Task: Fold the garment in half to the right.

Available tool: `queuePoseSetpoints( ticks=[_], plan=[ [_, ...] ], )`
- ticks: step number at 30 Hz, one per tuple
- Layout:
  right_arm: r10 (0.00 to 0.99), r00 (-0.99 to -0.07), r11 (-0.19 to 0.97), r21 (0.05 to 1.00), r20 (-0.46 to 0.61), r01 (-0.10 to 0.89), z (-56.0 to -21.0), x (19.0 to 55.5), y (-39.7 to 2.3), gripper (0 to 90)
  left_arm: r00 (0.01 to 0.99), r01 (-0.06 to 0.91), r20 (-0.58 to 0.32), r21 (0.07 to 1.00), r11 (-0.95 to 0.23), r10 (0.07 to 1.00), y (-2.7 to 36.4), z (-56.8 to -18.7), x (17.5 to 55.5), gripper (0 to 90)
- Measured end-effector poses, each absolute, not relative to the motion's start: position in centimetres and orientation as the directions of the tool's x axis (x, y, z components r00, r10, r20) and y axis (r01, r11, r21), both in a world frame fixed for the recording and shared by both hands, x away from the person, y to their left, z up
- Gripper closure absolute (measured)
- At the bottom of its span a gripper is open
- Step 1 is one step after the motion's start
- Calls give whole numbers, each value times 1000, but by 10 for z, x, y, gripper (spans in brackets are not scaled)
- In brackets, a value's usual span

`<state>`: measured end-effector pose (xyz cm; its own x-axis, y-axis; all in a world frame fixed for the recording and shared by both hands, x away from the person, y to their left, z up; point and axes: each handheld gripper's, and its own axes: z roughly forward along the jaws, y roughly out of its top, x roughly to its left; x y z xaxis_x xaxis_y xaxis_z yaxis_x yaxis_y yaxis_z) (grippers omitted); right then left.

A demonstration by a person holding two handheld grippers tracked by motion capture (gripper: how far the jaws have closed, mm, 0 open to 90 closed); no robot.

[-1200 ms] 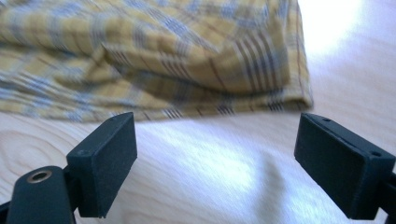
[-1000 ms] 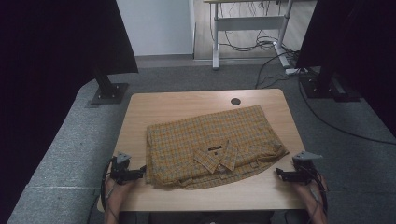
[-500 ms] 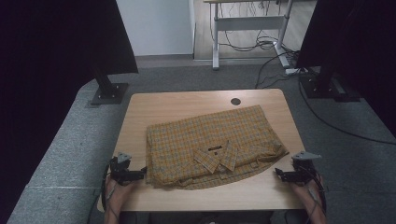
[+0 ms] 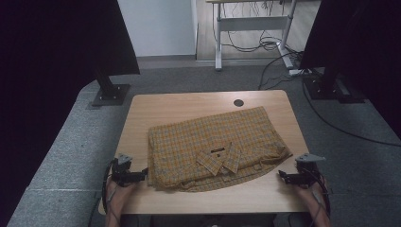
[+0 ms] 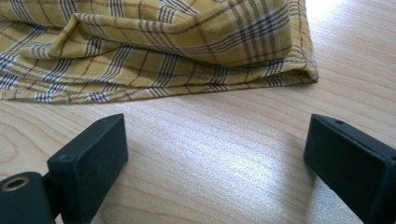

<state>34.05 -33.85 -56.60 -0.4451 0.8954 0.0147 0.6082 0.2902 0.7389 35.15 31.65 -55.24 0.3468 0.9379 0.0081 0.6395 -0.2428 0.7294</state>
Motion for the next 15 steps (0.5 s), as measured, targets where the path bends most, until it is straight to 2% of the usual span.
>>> queuePoseSetpoints(
  ticks=[15],
  plan=[
    [895, -445, 291, 739, 14, 608, -566, 340, -338, 57, 372, 603, -7, 762, -236, 928, 314, -538, 374, 75]
  ],
)
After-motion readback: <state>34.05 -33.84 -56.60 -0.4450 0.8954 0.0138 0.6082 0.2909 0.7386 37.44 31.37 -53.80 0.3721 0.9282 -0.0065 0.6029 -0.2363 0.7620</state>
